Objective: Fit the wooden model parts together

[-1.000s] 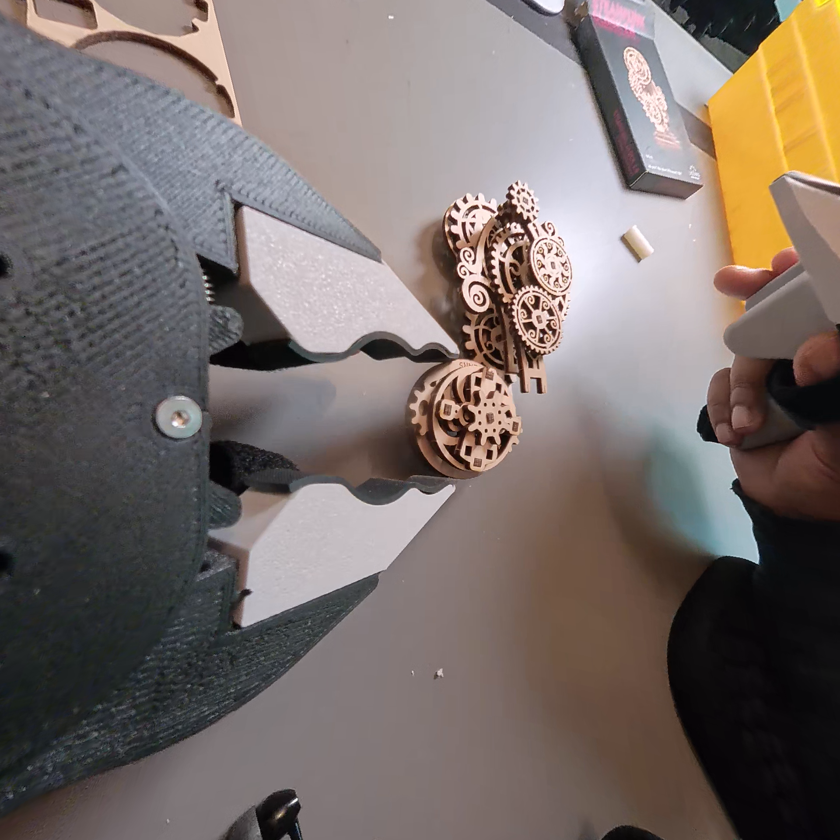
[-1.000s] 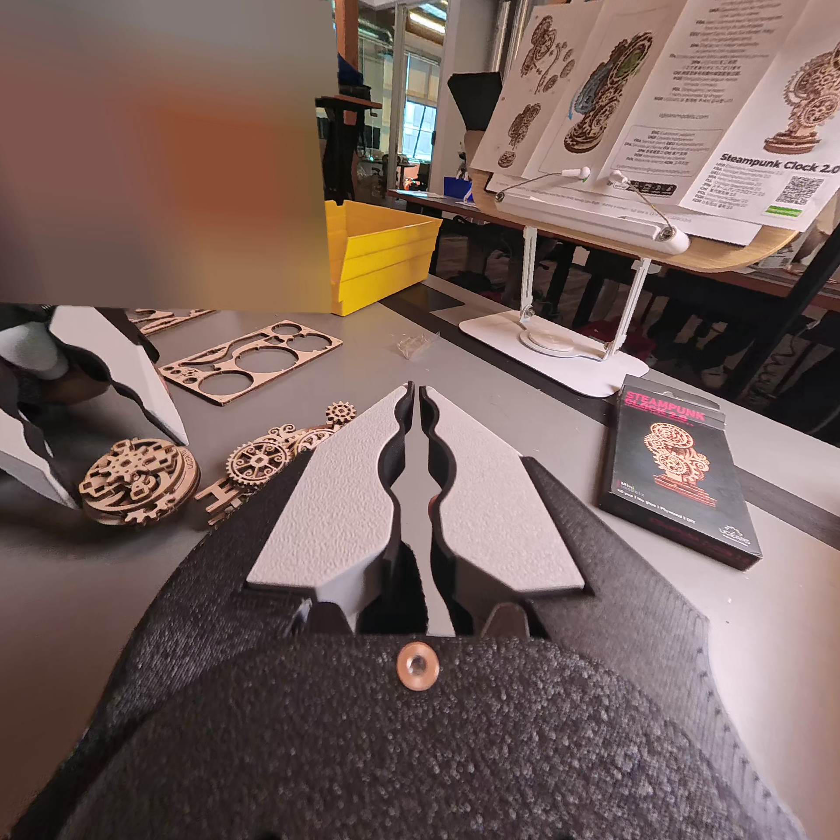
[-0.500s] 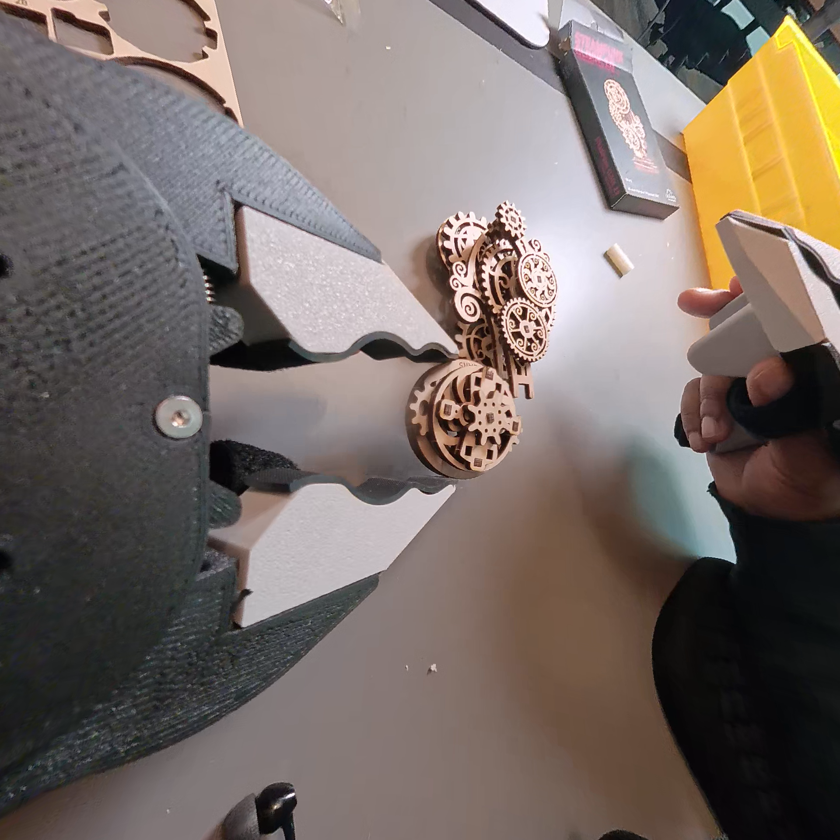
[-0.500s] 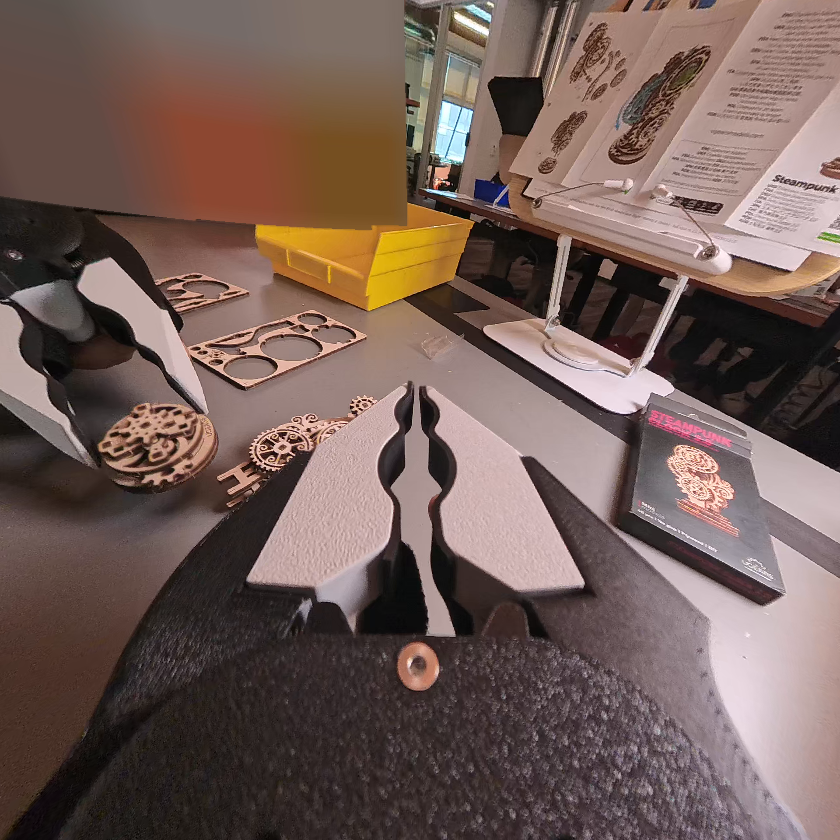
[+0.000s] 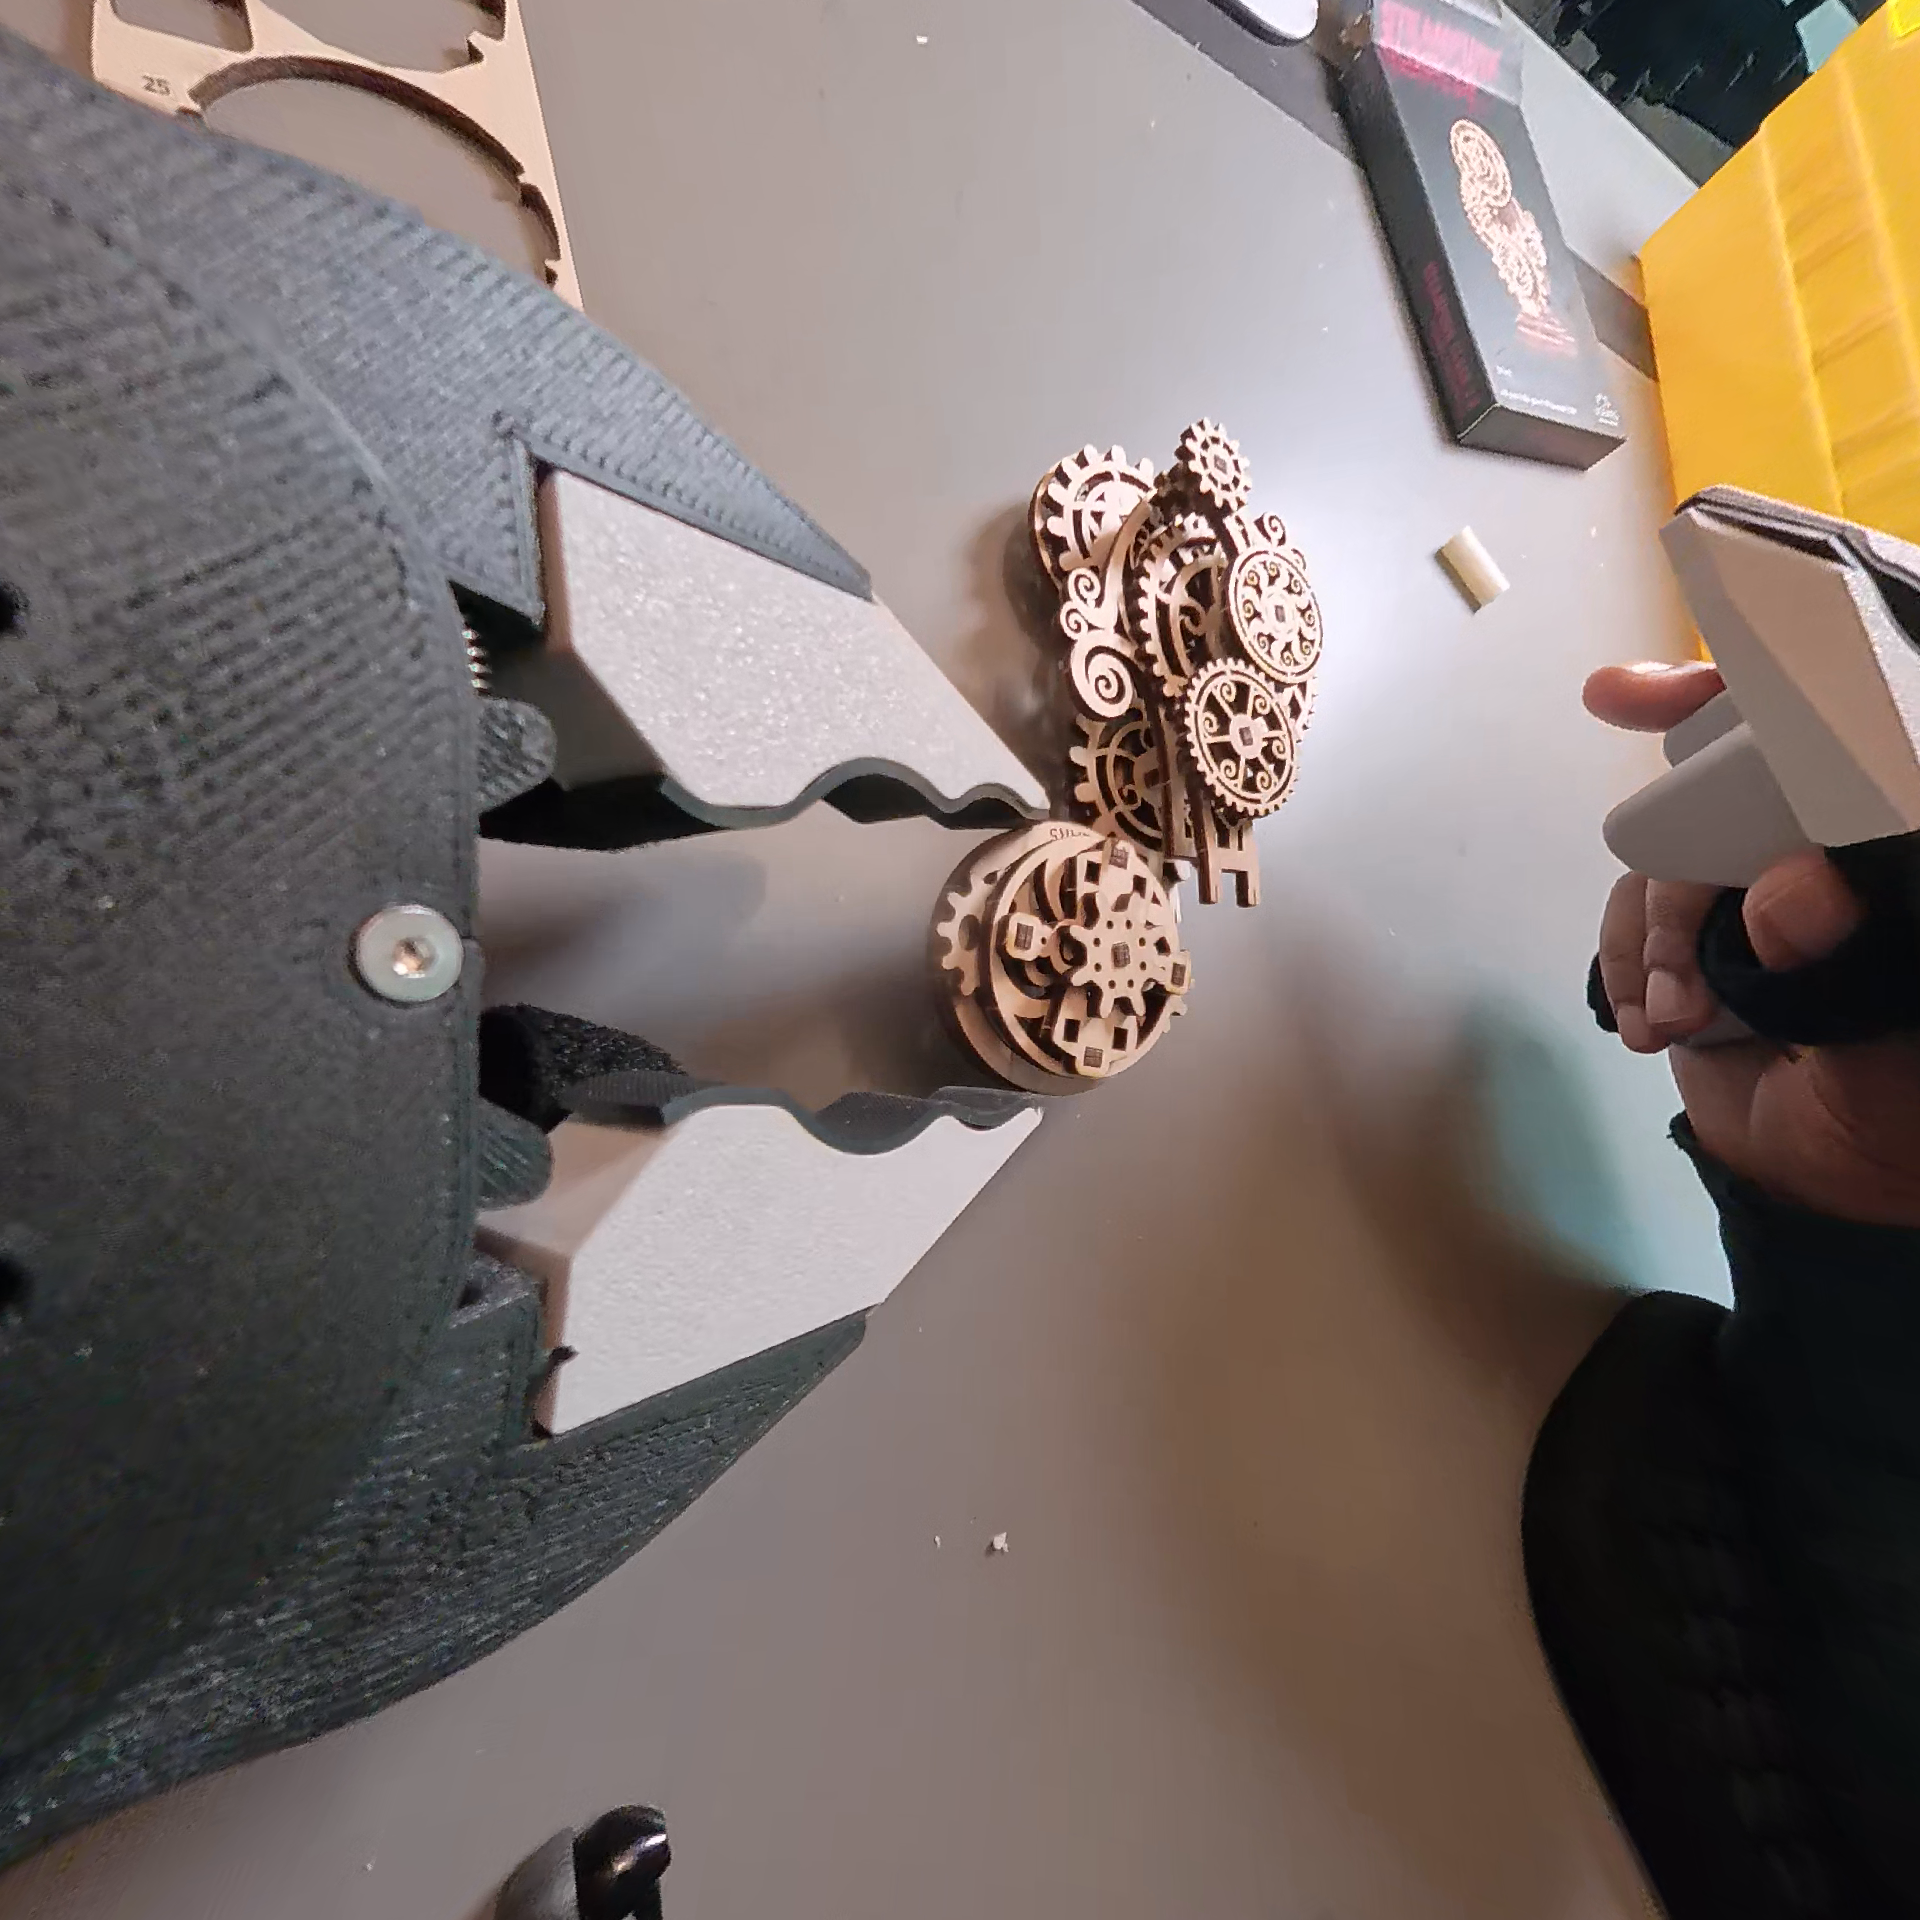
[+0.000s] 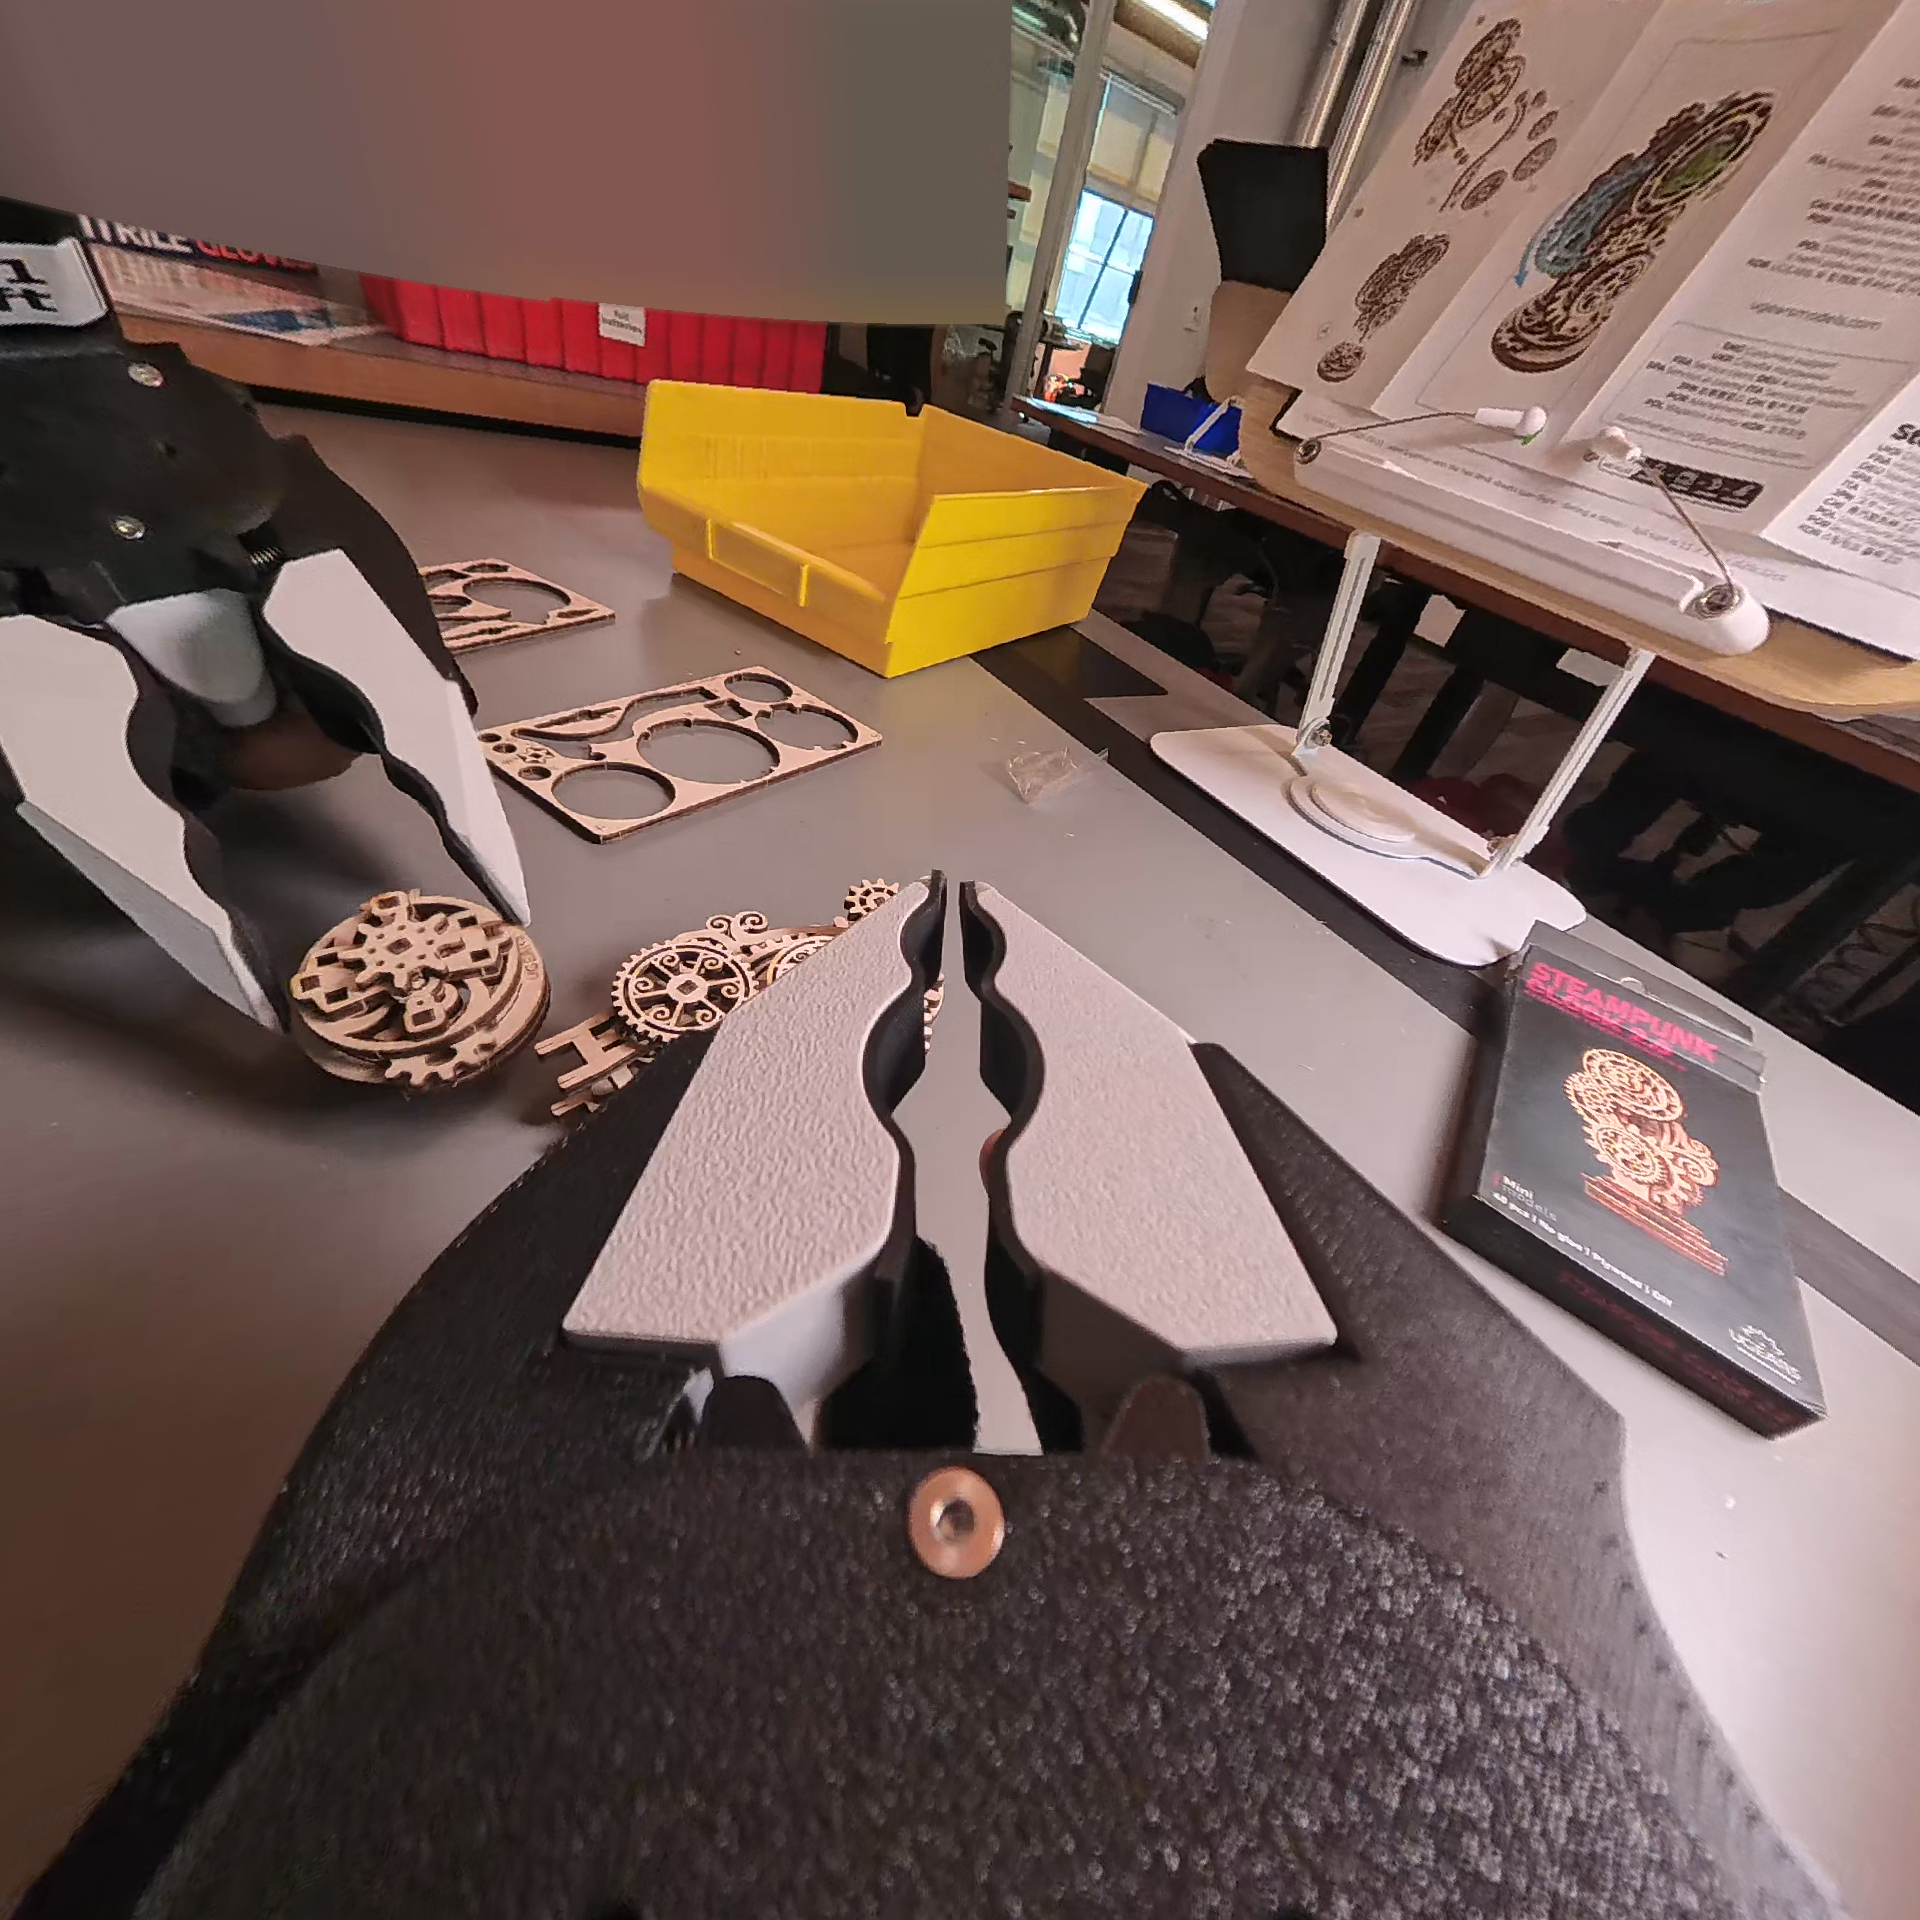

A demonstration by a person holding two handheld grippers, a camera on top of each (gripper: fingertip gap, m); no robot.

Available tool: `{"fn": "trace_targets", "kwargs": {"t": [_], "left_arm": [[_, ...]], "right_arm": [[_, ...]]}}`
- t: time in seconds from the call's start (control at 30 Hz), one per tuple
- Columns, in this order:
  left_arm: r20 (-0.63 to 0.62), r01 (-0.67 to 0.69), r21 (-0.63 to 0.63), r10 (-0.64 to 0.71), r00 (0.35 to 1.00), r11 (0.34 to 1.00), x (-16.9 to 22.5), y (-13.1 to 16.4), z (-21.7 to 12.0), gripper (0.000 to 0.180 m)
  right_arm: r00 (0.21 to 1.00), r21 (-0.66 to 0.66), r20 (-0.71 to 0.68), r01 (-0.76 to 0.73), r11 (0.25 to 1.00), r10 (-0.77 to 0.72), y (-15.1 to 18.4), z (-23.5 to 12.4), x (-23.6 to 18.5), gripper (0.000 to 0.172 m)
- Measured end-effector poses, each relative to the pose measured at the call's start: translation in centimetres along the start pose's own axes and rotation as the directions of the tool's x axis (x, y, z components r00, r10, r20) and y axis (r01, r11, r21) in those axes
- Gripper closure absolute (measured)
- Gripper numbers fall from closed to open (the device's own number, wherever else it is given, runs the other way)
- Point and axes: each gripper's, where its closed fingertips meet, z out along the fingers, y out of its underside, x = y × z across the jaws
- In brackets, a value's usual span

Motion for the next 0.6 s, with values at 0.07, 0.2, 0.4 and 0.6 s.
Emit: {"fn": "trace_targets", "kwargs": {"t": [0.07,0.2,0.4,0.6], "left_arm": [[-0.011,0.004,-0.007,-0.005,1.0,1.0,0.2,0.2,0.1,0.131],[-0.047,0.026,-0.053,-0.029,0.998,0.998,0.7,1.0,0.5,0.131],[-0.091,0.046,-0.102,-0.055,0.994,0.994,1.6,1.5,1.0,0.131],[-0.114,0.184,-0.017,-0.185,0.976,0.983,0.5,0.0,-0.4,0.118]], "right_arm": [[1.0,-0.003,0.002,-0.001,1.0,0.001,0.1,0.0,0.0,0.17],[1.0,-0.02,0.022,-0.008,1.0,0.009,0.4,0.1,-0.3,0.17],[0.988,-0.157,0.138,-0.044,0.987,0.067,2.6,0.8,-2.3,0.158],[0.979,-0.32,0.129,-0.112,0.941,0.161,4.9,1.3,-2.5,0.133]]}}
